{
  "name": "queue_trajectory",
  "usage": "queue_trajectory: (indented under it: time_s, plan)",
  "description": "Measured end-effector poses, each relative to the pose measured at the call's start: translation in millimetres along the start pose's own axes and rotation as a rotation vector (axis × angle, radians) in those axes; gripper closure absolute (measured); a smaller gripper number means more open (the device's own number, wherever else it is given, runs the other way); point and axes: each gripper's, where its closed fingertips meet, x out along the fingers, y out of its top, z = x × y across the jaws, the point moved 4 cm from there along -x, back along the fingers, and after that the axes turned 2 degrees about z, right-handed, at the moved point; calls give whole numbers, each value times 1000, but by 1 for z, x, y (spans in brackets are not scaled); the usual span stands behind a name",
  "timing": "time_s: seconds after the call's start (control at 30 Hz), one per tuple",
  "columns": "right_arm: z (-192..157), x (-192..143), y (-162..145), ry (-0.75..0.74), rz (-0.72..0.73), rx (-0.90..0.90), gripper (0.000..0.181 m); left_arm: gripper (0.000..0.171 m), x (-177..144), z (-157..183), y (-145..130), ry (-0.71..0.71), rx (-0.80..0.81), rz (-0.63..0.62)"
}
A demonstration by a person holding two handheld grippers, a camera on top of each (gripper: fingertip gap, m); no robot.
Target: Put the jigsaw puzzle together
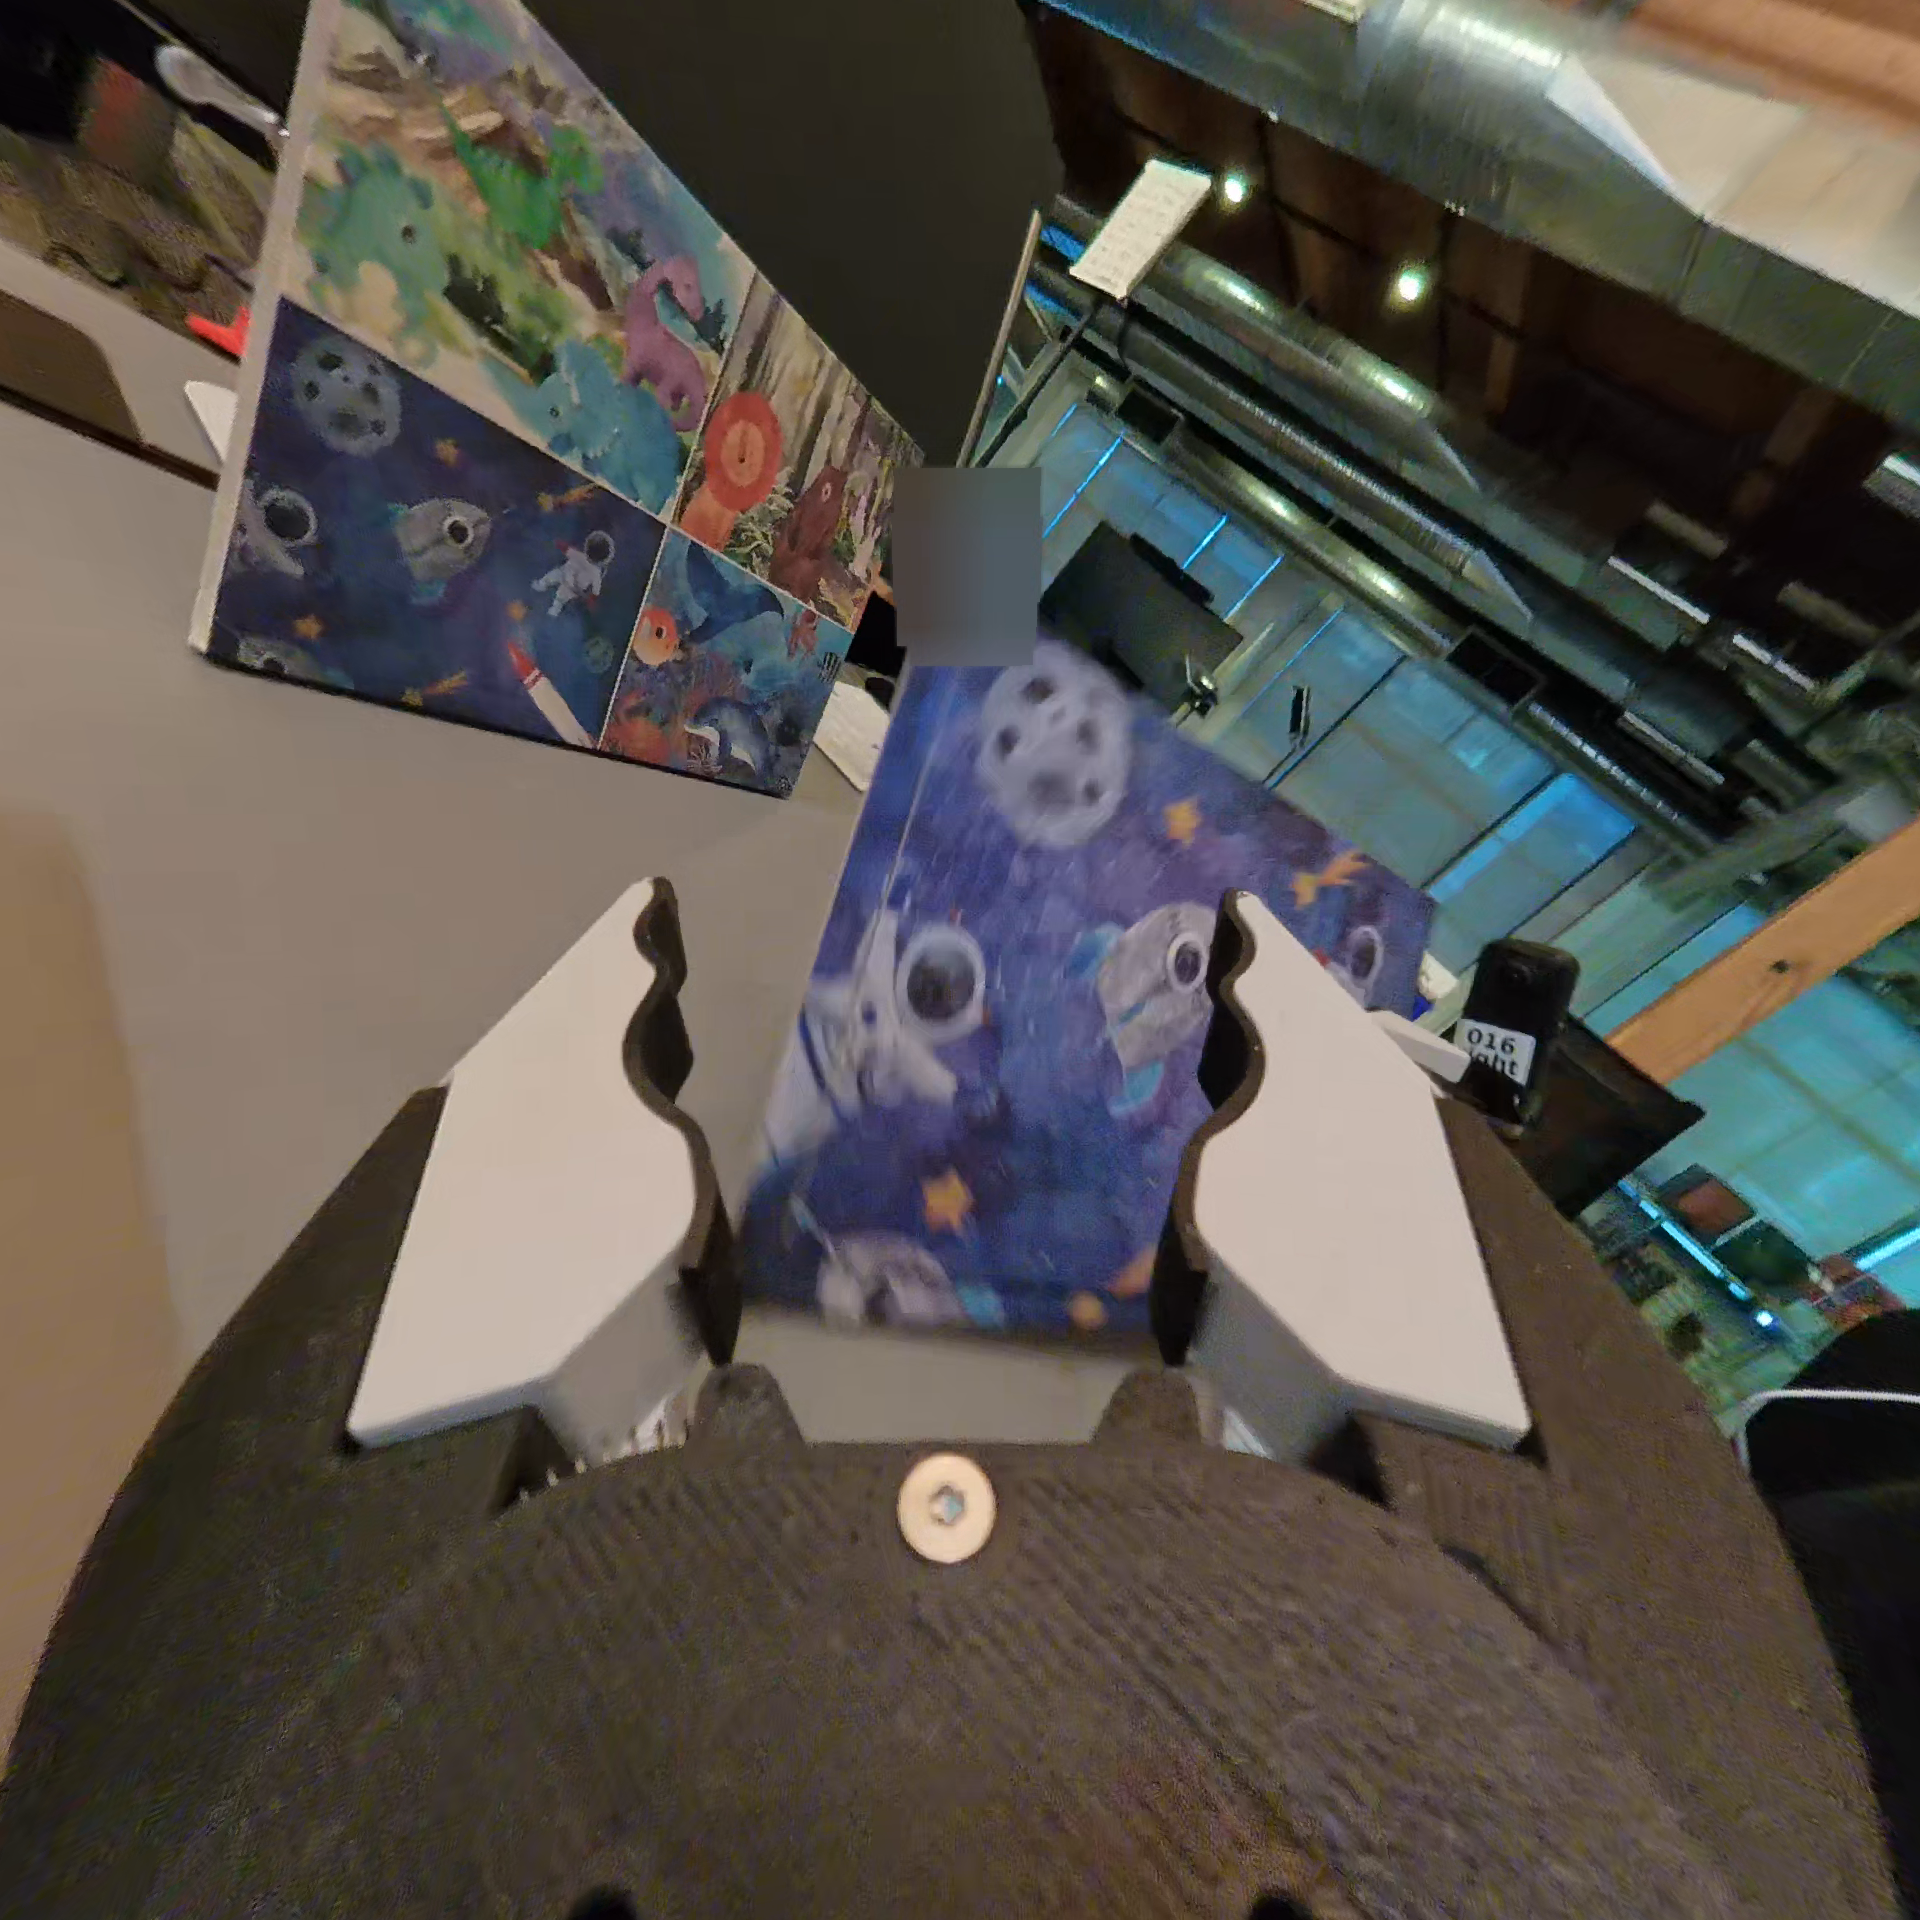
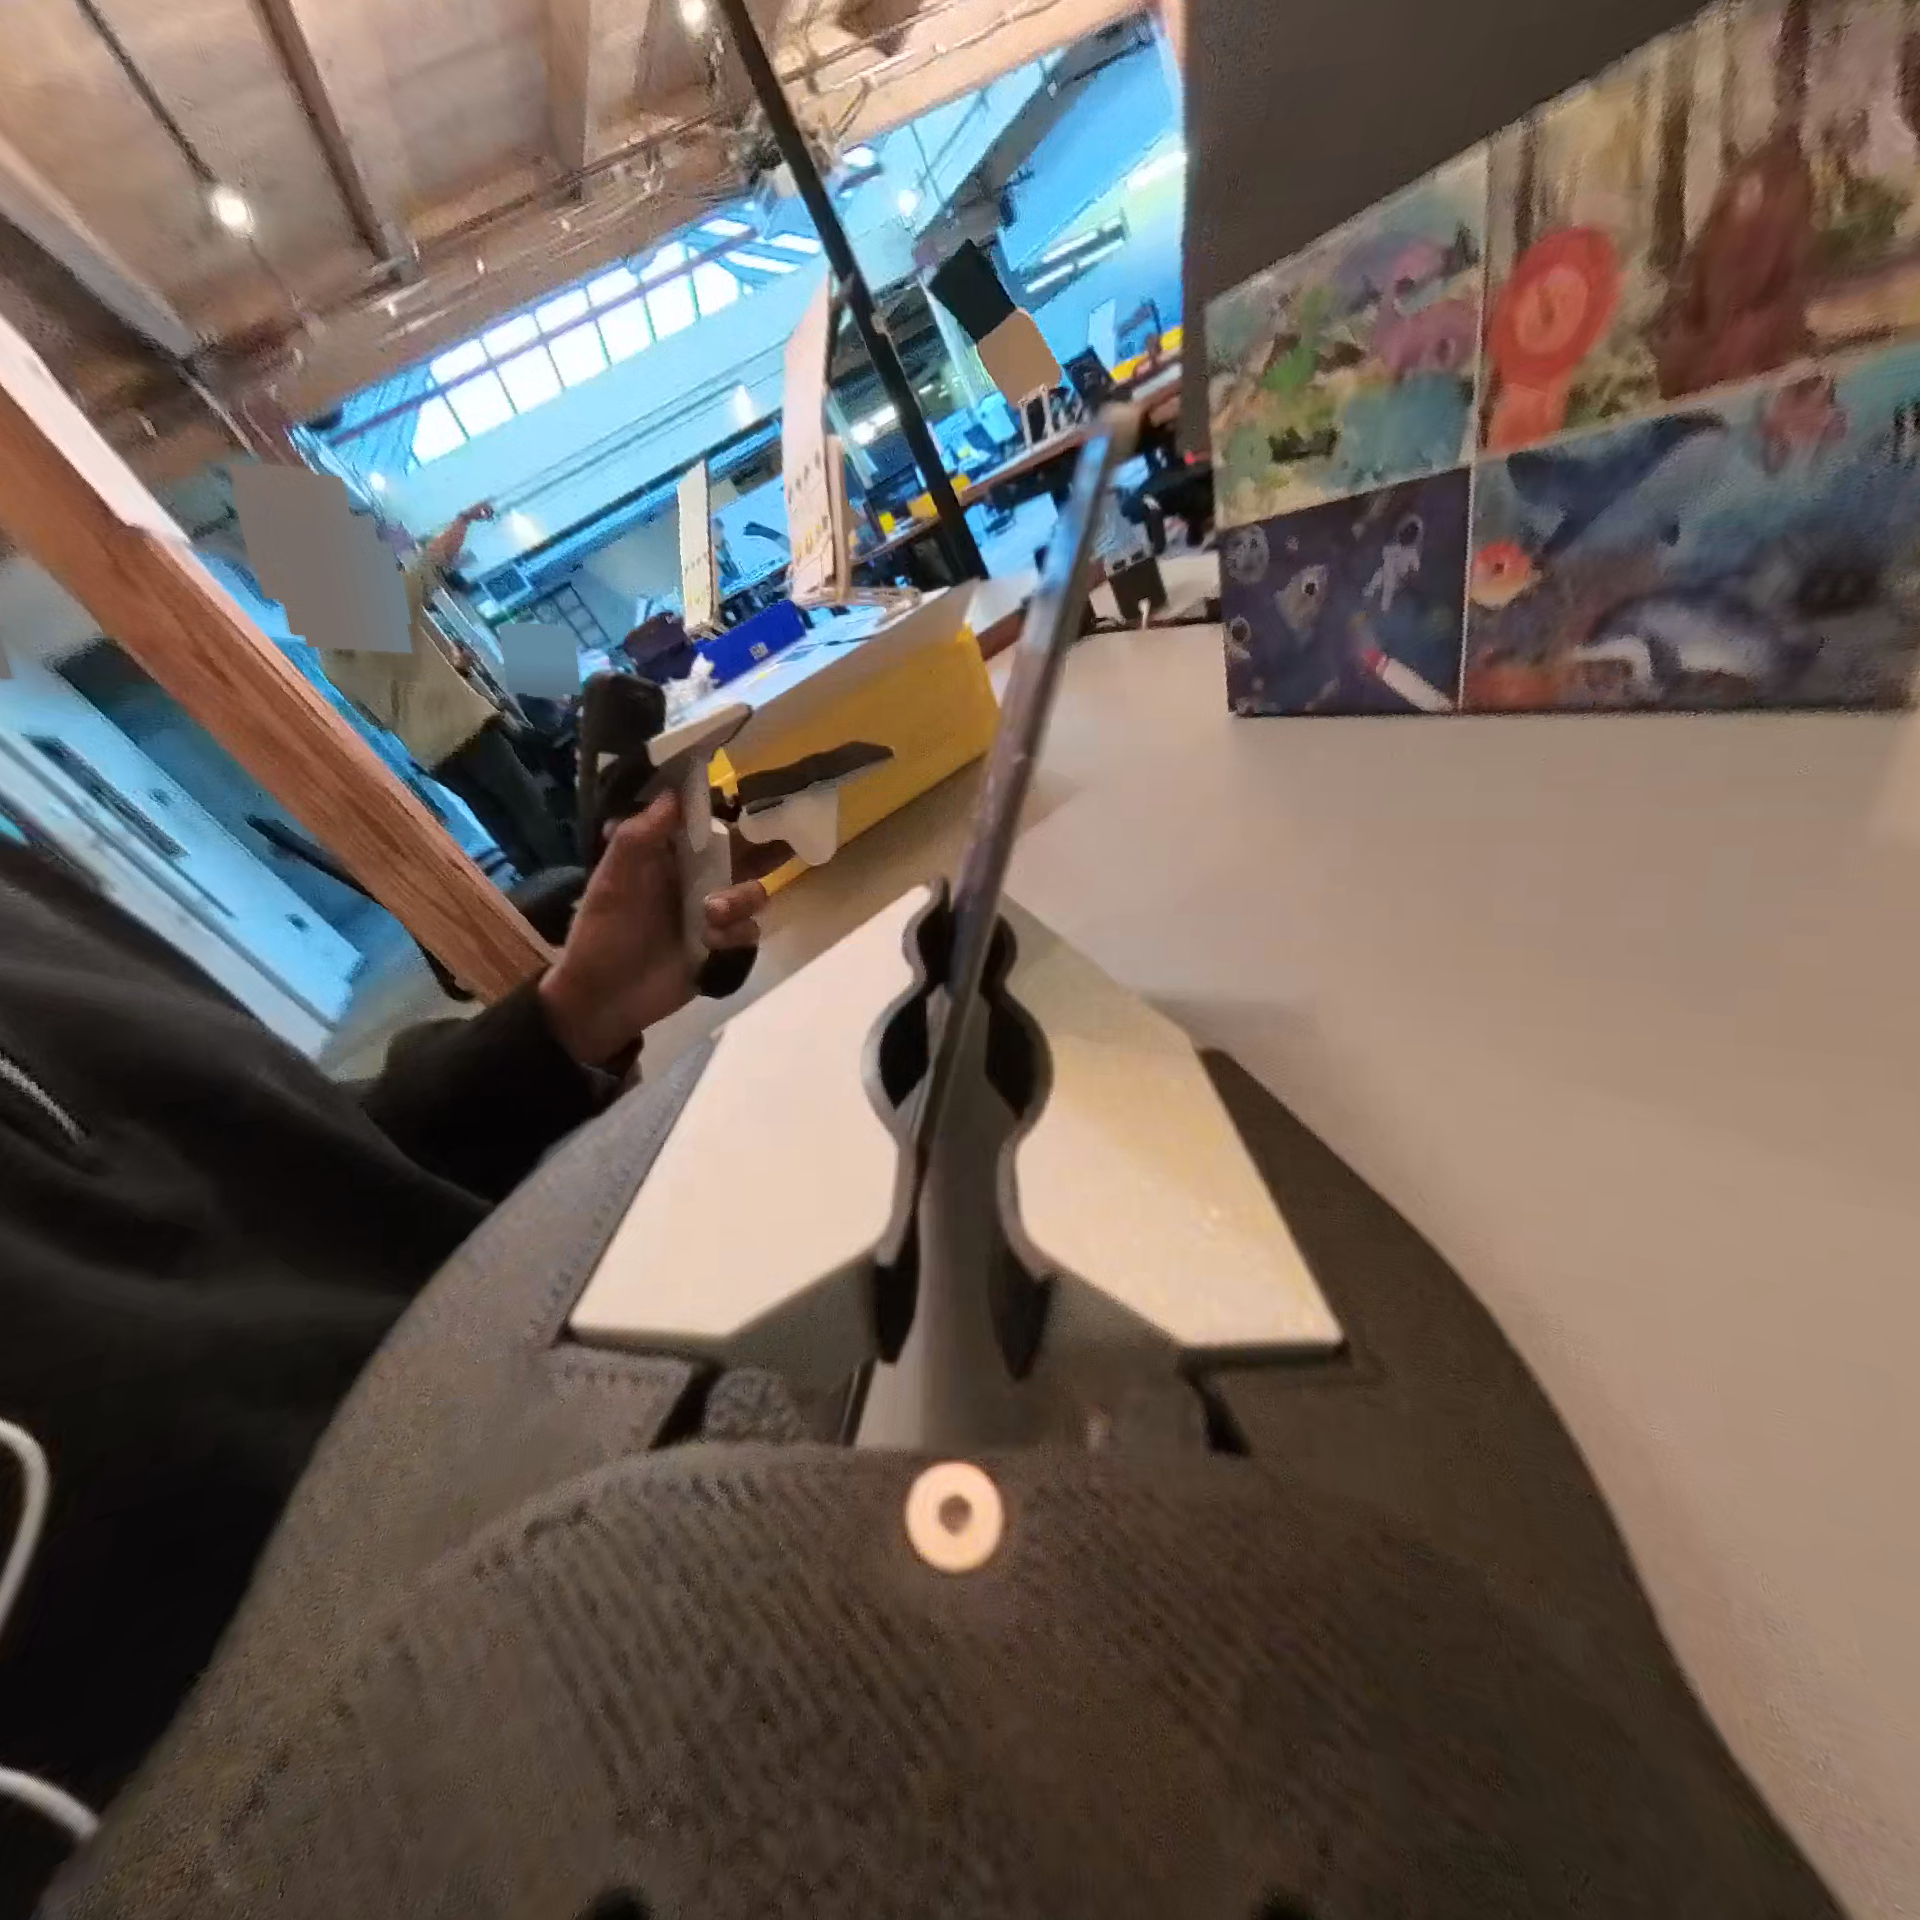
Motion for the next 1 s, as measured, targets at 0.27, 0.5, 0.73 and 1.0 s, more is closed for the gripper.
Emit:
queue_trajectory:
  time_s: [0.27, 0.5, 0.73, 1.0]
  plan:
    - [34, 8, -19, 90, 16, 358, 181, 69, 26, -17, -17, 34, -27, -154]
    - [23, 8, -15, 228, 32, 370, 181, 70, 30, -29, -34, -94, -189, -240]
    - [36, 4, -15, 146, 5, 348, 179, 164, 31, 2, -23, -489, -375, -250]
    - [54, 10, -21, 92, 4, 379, 164, 165, 17, 29, -19, -742, -506, -232]
